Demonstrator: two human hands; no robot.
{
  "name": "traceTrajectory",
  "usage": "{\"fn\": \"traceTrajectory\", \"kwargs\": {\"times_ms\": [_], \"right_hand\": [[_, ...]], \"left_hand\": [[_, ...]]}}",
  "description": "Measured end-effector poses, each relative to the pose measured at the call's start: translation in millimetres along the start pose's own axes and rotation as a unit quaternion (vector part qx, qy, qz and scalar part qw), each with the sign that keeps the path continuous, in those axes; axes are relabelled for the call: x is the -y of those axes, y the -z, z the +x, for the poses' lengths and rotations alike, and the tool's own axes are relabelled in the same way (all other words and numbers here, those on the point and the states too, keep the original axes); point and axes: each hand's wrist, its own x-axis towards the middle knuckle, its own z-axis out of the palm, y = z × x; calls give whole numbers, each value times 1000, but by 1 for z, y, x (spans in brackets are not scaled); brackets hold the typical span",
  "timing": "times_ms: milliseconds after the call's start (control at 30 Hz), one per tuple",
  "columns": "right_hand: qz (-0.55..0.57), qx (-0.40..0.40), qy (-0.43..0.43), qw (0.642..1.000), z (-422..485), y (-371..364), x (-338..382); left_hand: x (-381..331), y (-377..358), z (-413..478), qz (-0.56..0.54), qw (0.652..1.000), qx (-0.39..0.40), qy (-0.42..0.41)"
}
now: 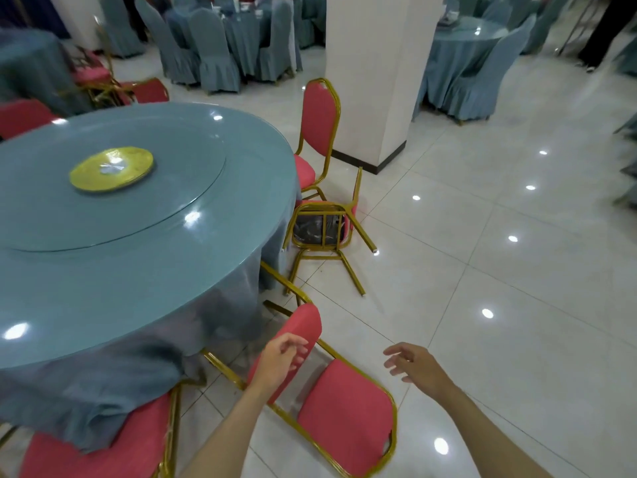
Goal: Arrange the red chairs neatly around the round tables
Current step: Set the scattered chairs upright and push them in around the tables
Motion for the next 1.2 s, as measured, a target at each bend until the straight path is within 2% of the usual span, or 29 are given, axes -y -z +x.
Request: {"fn": "traceTrajectory", "kwargs": {"times_ms": [267, 533, 800, 1033, 1200], "right_hand": [[-13, 104, 21, 994, 78, 63, -10], [-77, 230, 35, 969, 118, 109, -27], [-108, 252, 32, 961, 106, 116, -53], [-107, 246, 9, 963, 70, 111, -94], [-158, 256, 29, 953, 49, 106, -122]], "left_hand": [[-11, -66, 13, -31, 993, -114, 23], [7, -146, -9, -113, 962, -235, 82], [27, -198, -66, -176, 930, -294, 130], [65, -222, -130, -201, 921, -293, 158], [102, -229, -165, -196, 921, -292, 170]]}}
